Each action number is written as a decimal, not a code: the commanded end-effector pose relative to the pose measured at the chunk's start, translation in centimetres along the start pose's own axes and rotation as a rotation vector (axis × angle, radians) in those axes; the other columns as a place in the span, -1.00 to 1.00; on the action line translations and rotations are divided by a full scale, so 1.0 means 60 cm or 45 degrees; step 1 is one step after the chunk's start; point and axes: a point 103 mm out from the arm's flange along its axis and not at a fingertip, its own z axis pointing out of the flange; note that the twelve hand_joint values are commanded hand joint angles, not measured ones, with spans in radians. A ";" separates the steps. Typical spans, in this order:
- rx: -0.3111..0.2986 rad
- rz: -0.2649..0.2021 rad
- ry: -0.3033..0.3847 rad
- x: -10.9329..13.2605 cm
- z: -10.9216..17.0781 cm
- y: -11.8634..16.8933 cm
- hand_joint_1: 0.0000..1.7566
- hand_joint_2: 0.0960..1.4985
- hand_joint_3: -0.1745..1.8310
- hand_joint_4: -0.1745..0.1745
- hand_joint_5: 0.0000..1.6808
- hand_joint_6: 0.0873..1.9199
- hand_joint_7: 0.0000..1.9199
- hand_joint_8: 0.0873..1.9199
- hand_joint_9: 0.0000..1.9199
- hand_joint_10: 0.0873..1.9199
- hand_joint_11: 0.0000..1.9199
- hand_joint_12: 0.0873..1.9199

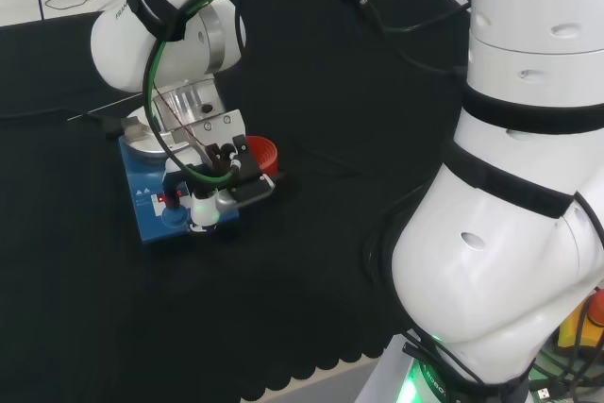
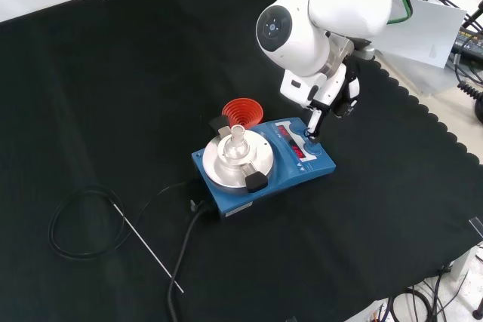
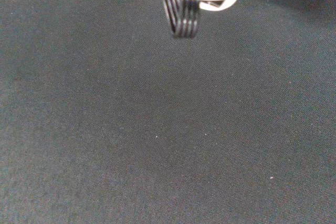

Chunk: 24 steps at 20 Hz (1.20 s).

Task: Turn on the heater.

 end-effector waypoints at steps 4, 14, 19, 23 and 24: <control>-0.001 0.006 -0.001 0.002 0.006 0.007 0.65 -0.17 0.23 -0.25 -0.62 -0.32 0.65 0.54 0.72 0.49 0.37 0.47; 0.005 0.003 0.006 -0.005 0.007 0.008 0.65 -0.18 0.24 -0.25 -0.62 -0.32 0.65 0.54 0.72 0.49 0.37 0.47; 0.016 0.006 0.007 -0.005 0.010 0.015 0.65 -0.18 0.24 -0.25 -0.62 -0.32 0.65 0.54 0.72 0.49 0.37 0.47; 0.011 0.002 0.008 -0.011 0.010 0.014 0.65 -0.18 0.24 -0.25 -0.62 -0.32 0.65 0.54 0.72 0.49 0.37 0.47; 0.012 0.003 0.008 -0.011 0.010 0.014 0.65 -0.18 0.24 -0.25 -0.62 -0.32 0.65 0.54 0.72 0.49 0.37 0.47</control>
